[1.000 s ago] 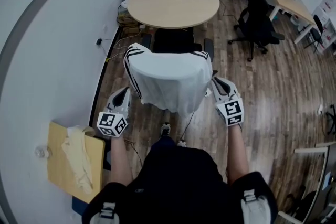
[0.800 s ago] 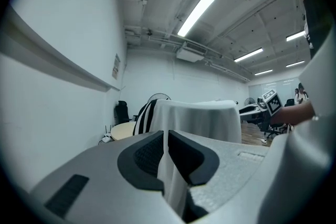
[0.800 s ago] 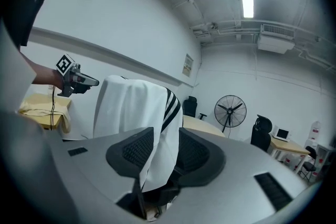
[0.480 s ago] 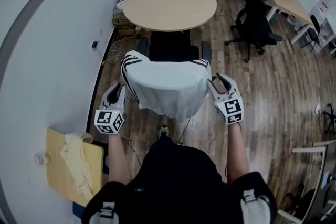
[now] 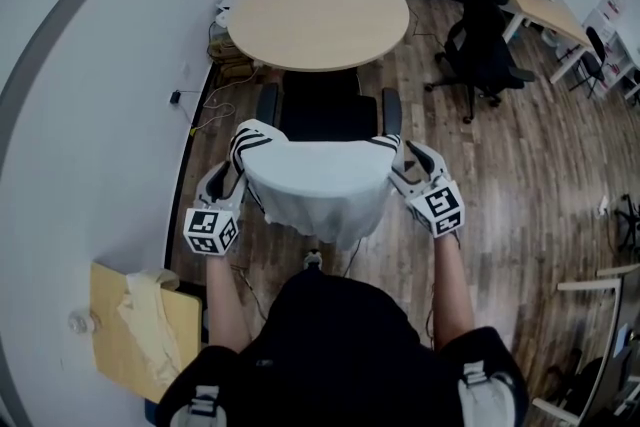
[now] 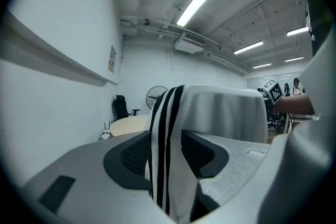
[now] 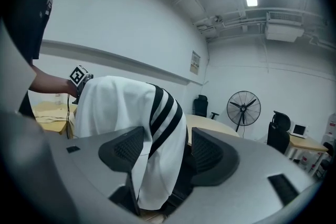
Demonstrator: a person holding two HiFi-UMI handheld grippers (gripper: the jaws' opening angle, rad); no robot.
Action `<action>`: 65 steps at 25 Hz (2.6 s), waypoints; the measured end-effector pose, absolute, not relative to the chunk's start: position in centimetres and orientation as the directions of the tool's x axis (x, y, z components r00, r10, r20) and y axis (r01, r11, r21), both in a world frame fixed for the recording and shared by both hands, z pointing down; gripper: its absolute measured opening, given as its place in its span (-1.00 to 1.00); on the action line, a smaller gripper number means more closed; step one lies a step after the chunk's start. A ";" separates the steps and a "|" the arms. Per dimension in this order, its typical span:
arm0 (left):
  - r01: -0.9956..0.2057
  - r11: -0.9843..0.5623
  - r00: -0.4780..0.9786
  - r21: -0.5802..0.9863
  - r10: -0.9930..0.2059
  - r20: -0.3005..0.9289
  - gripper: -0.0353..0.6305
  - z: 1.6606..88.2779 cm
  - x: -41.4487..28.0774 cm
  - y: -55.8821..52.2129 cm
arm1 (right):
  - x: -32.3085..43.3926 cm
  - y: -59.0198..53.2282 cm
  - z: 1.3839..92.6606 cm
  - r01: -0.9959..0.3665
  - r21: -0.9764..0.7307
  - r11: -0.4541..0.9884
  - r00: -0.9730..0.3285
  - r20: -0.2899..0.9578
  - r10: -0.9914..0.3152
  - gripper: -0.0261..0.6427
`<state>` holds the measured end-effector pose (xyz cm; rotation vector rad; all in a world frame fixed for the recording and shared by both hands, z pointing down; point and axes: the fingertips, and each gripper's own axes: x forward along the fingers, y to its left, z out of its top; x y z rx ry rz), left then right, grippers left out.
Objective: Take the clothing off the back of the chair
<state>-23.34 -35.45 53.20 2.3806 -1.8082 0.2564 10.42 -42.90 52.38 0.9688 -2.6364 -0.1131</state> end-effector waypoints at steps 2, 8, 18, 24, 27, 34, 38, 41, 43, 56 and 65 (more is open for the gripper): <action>-0.960 -0.279 0.276 0.014 -0.936 0.217 -0.38 53.3 -23.5 -36.1 | 10.1 -43.2 52.7 -0.611 0.162 0.775 -0.722 0.289 -0.629 -0.13; -0.950 -0.312 0.310 0.026 -0.924 0.226 -0.38 53.6 -23.8 -37.1 | 9.5 -43.9 52.5 -0.602 0.144 0.785 -0.742 0.261 -0.617 -0.23; -0.942 -0.336 0.333 0.013 -0.926 0.176 -0.39 52.3 -23.4 -37.0 | 10.1 -42.9 52.7 -0.660 0.152 0.735 -0.690 0.265 -0.674 -0.86; -0.941 -0.338 0.332 -0.010 -0.930 0.157 -0.41 51.5 -23.5 -36.7 | 10.3 -42.5 52.5 -0.679 0.153 0.718 -0.679 0.240 -0.693 -0.87; -0.942 -0.336 0.327 -0.023 -0.929 0.172 -0.41 51.7 -24.0 -37.0 | 10.1 -42.2 52.9 -0.683 0.142 0.717 -0.680 0.235 -0.695 -0.87; -0.923 -0.385 0.375 -0.027 -0.911 0.174 -0.40 51.3 -23.4 -38.3 | 9.8 -42.4 52.3 -0.697 0.142 0.703 -0.677 0.191 -0.711 -0.87; -0.899 -0.438 0.430 -0.022 -0.889 0.159 -0.42 51.3 -22.9 -38.8 | 9.8 -42.5 52.3 -0.706 0.151 0.692 -0.667 0.189 -0.721 -0.87; -0.876 -0.481 0.477 -0.002 -0.869 0.133 -0.49 51.1 -22.6 -38.9 | 9.9 -42.6 52.3 -0.722 0.151 0.675 -0.650 0.185 -0.737 -0.87; -0.858 -0.514 0.509 -0.008 -0.853 0.116 -0.62 50.9 -22.2 -38.7 | 10.0 -42.6 52.2 -0.734 0.152 0.662 -0.639 0.175 -0.749 -0.87; -0.755 -0.654 0.652 -0.041 -0.756 0.057 -0.86 51.0 -21.6 -38.3 | 9.8 -42.3 52.4 -0.793 0.137 0.594 -0.583 0.111 -0.805 -0.87; -0.711 -0.703 0.703 -0.008 -0.711 0.013 -0.86 51.0 -22.2 -38.3 | 10.2 -42.2 53.1 -0.830 0.118 0.545 -0.536 0.095 -0.839 -0.87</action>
